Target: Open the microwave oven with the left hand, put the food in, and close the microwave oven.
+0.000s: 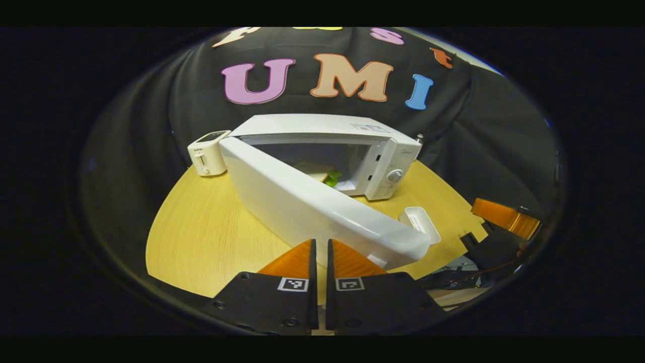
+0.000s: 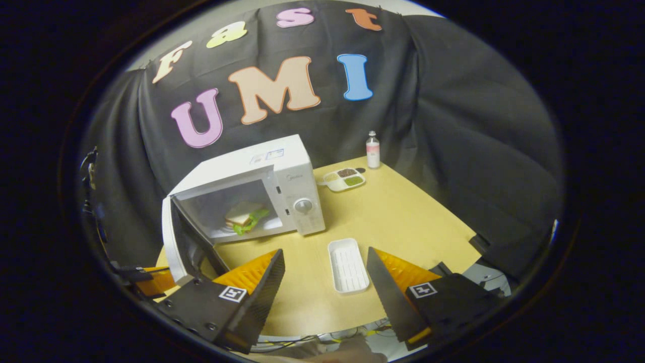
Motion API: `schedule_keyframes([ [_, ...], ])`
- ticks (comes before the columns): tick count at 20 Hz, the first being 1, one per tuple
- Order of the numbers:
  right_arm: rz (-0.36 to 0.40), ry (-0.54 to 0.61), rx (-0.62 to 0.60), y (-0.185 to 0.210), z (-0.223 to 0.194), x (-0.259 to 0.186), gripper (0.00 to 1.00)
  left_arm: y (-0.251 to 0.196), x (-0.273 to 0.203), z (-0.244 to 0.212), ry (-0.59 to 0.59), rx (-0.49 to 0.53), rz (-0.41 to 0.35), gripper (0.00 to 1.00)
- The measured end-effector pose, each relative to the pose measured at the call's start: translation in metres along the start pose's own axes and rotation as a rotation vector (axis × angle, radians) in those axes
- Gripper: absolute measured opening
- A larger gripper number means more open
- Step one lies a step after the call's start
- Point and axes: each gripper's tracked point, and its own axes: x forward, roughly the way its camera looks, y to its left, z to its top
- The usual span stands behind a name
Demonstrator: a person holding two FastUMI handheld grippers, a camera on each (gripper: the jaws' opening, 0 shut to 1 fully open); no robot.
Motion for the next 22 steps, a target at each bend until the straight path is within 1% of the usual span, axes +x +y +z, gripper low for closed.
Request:
schedule_keyframes([
  [1,-0.004,-0.011,0.005,-0.004,0.006,0.002,1.00,-0.005,0.004,0.004,-0.006,-0.003,-0.004,0.06],
  [2,-0.006,-0.023,0.014,-0.008,0.011,0.004,1.00,-0.011,0.010,0.008,-0.013,-0.008,-0.009,0.07],
  [3,-0.011,-0.034,0.023,-0.013,0.016,0.006,1.00,-0.016,0.014,0.011,-0.016,-0.007,-0.016,0.06],
  [4,-0.013,-0.041,0.029,-0.016,0.019,0.010,0.92,-0.021,0.019,0.016,-0.024,-0.003,-0.016,0.05],
  [5,-0.021,-0.046,0.029,-0.020,0.023,0.014,0.92,-0.024,0.024,0.022,-0.034,0.002,-0.015,0.06],
  [6,-0.027,-0.051,0.021,-0.024,0.027,0.017,1.00,-0.030,0.029,0.025,-0.040,0.008,-0.017,0.06],
  [7,-0.023,-0.055,0.013,-0.024,0.030,0.019,1.00,-0.036,0.034,0.029,-0.046,0.010,-0.020,0.06],
  [8,-0.019,-0.062,0.004,-0.024,0.034,0.023,0.92,-0.042,0.040,0.033,-0.048,0.010,-0.025,0.06],
  [9,-0.015,-0.070,-0.007,-0.025,0.038,0.027,0.92,-0.047,0.045,0.037,-0.053,0.010,-0.028,0.06],
  [10,-0.009,-0.079,-0.019,-0.025,0.043,0.028,1.00,-0.051,0.050,0.041,-0.056,0.010,-0.028,0.06],
  [11,-0.004,-0.090,-0.030,-0.026,0.048,0.031,1.00,-0.055,0.054,0.046,-0.061,0.010,-0.029,0.06],
  [12,0.004,-0.100,-0.040,-0.027,0.053,0.034,0.92,-0.057,0.059,0.050,-0.063,0.010,-0.027,0.06],
  [13,0.012,-0.103,-0.049,-0.027,0.057,0.037,0.92,-0.059,0.063,0.053,-0.063,0.010,-0.026,0.07],
  [14,0.016,-0.103,-0.058,-0.028,0.057,0.040,1.00,-0.061,0.069,0.057,-0.065,0.008,-0.024,0.05],
  [15,0.018,-0.103,-0.065,-0.030,0.060,0.043,1.00,-0.062,0.073,0.062,-0.068,0.006,-0.021,0.06],
  [16,0.020,-0.105,-0.071,-0.031,0.061,0.046,0.92,-0.063,0.079,0.065,-0.068,0.004,-0.016,0.06],
  [17,0.020,-0.109,-0.074,-0.033,0.064,0.048,0.92,-0.062,0.085,0.068,-0.067,-0.003,-0.009,0.06],
  [18,0.019,-0.114,-0.079,-0.035,0.067,0.051,1.00,-0.065,0.091,0.070,-0.060,-0.019,-0.007,0.06],
  [19,0.019,-0.117,-0.083,-0.036,0.070,0.053,0.92,-0.069,0.096,0.072,-0.058,-0.036,-0.013,0.06],
  [20,0.021,-0.117,-0.084,-0.036,0.070,0.056,1.00,-0.073,0.101,0.074,-0.054,-0.050,-0.014,0.06],
  [21,0.023,-0.115,-0.085,-0.036,0.071,0.058,0.92,-0.074,0.106,0.077,-0.052,-0.056,-0.012,0.06],
  [22,0.026,-0.112,-0.086,-0.037,0.071,0.061,0.92,-0.075,0.112,0.081,-0.056,-0.057,-0.009,0.06],
])
